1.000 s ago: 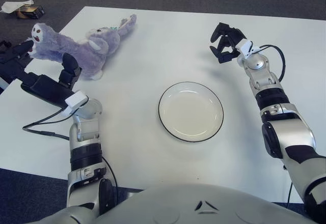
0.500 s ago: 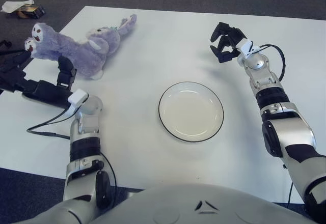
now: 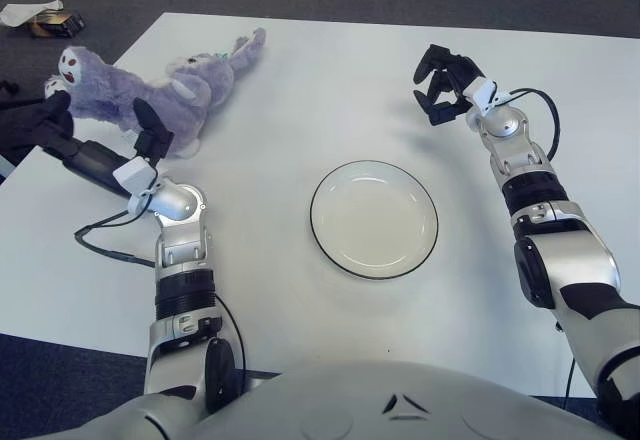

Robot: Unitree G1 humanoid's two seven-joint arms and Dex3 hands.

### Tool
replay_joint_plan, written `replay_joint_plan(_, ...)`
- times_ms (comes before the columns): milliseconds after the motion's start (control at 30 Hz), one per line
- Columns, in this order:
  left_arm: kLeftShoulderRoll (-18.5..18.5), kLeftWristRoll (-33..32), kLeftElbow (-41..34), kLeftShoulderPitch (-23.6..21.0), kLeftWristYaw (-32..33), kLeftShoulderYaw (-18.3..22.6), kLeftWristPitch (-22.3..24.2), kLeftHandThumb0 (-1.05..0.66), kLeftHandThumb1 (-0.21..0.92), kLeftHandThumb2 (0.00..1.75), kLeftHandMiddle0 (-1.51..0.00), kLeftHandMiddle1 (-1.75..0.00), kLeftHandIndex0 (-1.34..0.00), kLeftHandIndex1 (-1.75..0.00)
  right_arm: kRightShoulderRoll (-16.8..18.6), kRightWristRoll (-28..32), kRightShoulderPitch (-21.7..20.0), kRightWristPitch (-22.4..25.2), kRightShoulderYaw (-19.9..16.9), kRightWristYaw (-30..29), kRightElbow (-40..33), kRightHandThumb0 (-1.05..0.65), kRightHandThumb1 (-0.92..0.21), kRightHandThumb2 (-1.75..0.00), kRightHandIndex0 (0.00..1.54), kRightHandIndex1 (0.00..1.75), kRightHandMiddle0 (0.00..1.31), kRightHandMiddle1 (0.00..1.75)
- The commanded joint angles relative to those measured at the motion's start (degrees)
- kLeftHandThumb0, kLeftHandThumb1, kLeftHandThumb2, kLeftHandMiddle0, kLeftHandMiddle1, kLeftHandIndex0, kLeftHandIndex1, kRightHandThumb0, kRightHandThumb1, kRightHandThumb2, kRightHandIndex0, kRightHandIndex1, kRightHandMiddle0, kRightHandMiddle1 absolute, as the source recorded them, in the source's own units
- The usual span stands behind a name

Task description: Put the doll into the plate.

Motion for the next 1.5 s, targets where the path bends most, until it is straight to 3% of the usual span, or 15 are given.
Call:
replay_joint_plan(0, -0.8, -1.3, -2.8, 0.6, -2.8, -0.2, 4.5, -0.41, 0.39, 0.98, 0.0, -0.79, 0.0, -1.17, -0.5, 0.4, -1.0, -0.7, -0.3, 0.0, 0.5, -0.01, -0.32, -1.32, 0.62, 1.73, 0.36, 1.74)
replay_joint_plan(200, -2.3, -0.4, -4.5, -1.4, -3.0, -0.1, 12.7, -0.52, 0.49, 0.84, 0.0, -0.67, 0.0, -0.95, -0.4, 0.8, -0.9, -1.1, -0.5, 0.4, 0.9, -0.01, -0.34, -1.3, 0.61, 1.73, 0.35, 1.75)
replay_joint_plan(367, -2.5, 0.4, -4.4, -2.8, -2.7, -0.2, 16.6, -0.6, 0.56, 0.75, 0.0, -0.6, 0.0, -0.83, -0.5, 0.7, -0.9, -1.5, -0.4, 0.2, 1.2, -0.01, -0.34, -1.3, 0.6, 1.73, 0.36, 1.75)
replay_joint_plan(400, -2.4, 0.5, -4.3, -3.1, -2.7, -0.2, 17.6, -0.64, 0.58, 0.73, 0.0, -0.52, 0.0, -0.65, -0.6, 0.5, -0.9, -1.5, -0.3, 0.1, 1.2, -0.01, -0.34, -1.3, 0.6, 1.73, 0.36, 1.75)
replay_joint_plan(500, -2.3, 0.8, -4.0, -3.9, -2.8, -0.2, 20.4, -0.71, 0.64, 0.66, 0.0, -0.4, 0.0, -0.37, -0.7, 0.2, -0.8, -1.6, -0.2, -0.2, 1.2, -0.01, -0.34, -1.3, 0.6, 1.73, 0.36, 1.75)
replay_joint_plan(700, -2.2, 0.8, -4.0, -5.0, -3.3, 0.0, 24.7, -0.85, 0.76, 0.5, 0.0, -0.2, 0.0, -0.08, -1.0, -0.8, -0.7, -1.6, 0.3, -1.0, 1.2, -0.01, -0.3, -1.35, 0.63, 1.74, 0.39, 1.75)
replay_joint_plan(933, -2.0, -0.6, -1.0, -7.8, -2.8, 1.0, 25.5, -0.96, 0.84, 0.36, 0.0, -0.02, 0.0, 0.0, -1.2, -1.3, -0.4, -1.6, 0.5, -1.4, 1.1, -0.01, -0.29, -1.36, 0.63, 1.75, 0.4, 1.74)
replay_joint_plan(1067, -1.3, -1.9, 3.2, -10.7, -2.0, 2.2, 24.6, -1.0, 0.85, 0.31, 0.0, 0.0, 0.0, 0.0, -1.3, -1.3, -0.1, -1.6, 0.6, -1.5, 0.9, -0.01, -0.28, -1.37, 0.64, 1.75, 0.4, 1.73)
replay_joint_plan(1467, -0.8, -1.8, 5.5, -11.5, -2.0, 2.5, 21.2, -1.05, 0.89, 0.21, 0.0, 0.0, 0.0, 0.0, -1.5, -0.9, 0.6, -0.9, 0.5, -0.9, 0.4, -0.01, -0.26, -1.38, 0.66, 1.75, 0.44, 1.7)
